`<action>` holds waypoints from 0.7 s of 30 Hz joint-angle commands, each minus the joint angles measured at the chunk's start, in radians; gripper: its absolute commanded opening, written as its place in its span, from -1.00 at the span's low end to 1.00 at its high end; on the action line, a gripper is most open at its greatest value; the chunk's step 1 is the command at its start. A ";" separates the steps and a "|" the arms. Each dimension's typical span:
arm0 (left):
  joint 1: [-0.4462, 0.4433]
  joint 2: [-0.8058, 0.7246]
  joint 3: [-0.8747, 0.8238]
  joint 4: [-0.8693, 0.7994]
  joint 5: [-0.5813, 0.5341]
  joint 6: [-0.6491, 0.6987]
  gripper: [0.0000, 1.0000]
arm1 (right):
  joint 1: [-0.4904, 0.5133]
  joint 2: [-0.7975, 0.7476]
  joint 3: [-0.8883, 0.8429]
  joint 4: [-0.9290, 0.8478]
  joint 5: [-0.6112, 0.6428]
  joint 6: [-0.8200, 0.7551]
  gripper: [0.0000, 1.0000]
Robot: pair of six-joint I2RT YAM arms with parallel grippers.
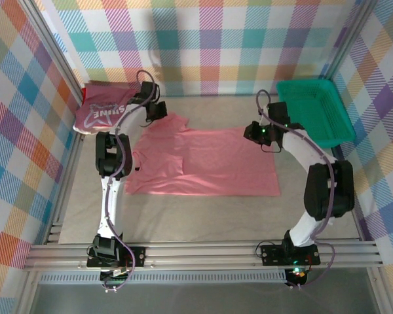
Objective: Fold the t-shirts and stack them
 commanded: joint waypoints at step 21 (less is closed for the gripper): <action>-0.010 -0.022 0.106 -0.073 -0.072 0.114 -1.00 | -0.057 0.668 0.795 -0.448 0.487 0.003 -0.35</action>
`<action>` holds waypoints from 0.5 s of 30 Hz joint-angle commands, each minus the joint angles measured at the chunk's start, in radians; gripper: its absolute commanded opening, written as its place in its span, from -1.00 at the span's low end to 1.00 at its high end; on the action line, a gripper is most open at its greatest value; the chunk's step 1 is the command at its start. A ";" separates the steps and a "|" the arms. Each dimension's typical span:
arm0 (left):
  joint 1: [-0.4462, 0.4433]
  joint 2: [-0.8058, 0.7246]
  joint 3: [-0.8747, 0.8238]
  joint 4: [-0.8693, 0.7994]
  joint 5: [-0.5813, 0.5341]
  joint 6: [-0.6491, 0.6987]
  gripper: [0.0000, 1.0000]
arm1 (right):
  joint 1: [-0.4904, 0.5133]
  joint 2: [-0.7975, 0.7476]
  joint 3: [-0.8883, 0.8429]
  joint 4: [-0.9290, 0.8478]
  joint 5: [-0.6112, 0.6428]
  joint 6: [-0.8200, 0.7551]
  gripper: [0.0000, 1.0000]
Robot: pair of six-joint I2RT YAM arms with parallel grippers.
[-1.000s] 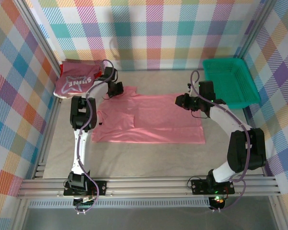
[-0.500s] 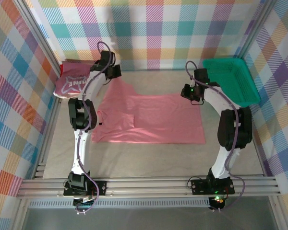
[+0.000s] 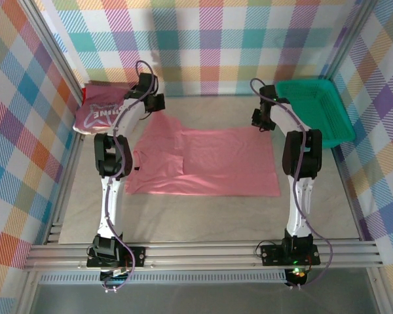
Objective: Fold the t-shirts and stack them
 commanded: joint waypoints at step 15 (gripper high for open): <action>-0.010 -0.061 -0.056 0.042 -0.010 0.030 -1.00 | -0.050 0.275 0.422 -0.341 -0.021 0.068 -0.07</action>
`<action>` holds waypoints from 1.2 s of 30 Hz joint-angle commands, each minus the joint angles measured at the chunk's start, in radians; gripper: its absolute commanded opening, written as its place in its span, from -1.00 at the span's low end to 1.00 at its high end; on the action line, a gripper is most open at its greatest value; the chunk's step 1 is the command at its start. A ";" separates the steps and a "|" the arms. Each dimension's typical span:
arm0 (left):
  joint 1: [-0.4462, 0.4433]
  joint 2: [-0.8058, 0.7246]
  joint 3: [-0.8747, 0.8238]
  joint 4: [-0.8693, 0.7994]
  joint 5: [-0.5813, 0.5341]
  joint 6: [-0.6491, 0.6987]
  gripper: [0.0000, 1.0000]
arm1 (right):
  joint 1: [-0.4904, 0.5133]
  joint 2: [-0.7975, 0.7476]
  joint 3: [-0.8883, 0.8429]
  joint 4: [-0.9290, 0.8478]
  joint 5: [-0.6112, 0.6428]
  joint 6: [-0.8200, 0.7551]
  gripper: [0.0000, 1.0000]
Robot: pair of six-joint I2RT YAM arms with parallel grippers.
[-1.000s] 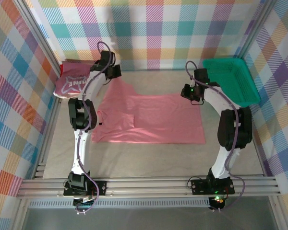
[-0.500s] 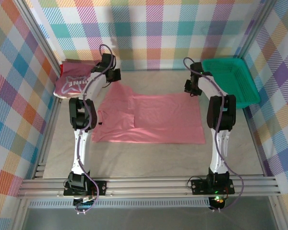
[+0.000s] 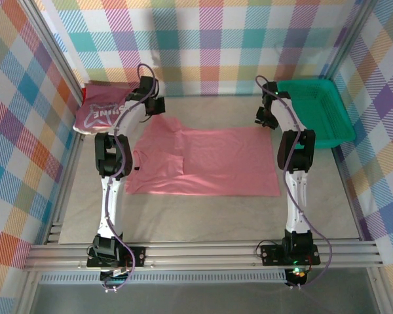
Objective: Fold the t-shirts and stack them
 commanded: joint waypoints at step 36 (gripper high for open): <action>0.020 -0.404 -0.484 0.290 -0.041 0.104 -1.00 | 0.004 -0.503 -0.696 0.468 -0.048 0.032 -1.00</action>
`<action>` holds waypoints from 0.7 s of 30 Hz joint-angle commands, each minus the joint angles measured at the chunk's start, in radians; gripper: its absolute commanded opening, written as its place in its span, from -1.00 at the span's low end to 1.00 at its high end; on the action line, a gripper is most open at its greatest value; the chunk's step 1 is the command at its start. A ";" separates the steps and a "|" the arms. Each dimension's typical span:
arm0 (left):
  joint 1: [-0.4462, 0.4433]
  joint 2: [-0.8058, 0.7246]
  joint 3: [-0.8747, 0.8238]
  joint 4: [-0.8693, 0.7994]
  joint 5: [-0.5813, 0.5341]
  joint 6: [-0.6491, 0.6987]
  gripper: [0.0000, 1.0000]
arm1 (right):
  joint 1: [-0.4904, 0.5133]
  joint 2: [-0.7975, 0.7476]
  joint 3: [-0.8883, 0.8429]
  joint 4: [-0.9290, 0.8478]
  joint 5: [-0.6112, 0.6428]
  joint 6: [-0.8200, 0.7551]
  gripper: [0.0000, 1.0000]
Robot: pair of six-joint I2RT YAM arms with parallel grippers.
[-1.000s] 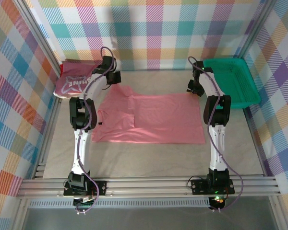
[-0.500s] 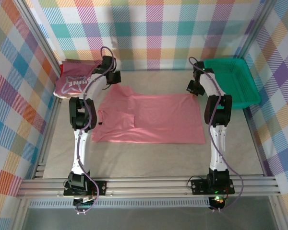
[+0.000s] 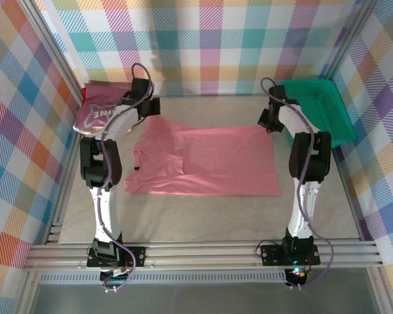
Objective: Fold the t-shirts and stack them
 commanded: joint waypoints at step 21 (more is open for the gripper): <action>-0.001 -0.464 -0.597 0.247 -0.113 -0.008 -1.00 | 0.007 -0.287 -0.440 0.329 0.041 0.022 -1.00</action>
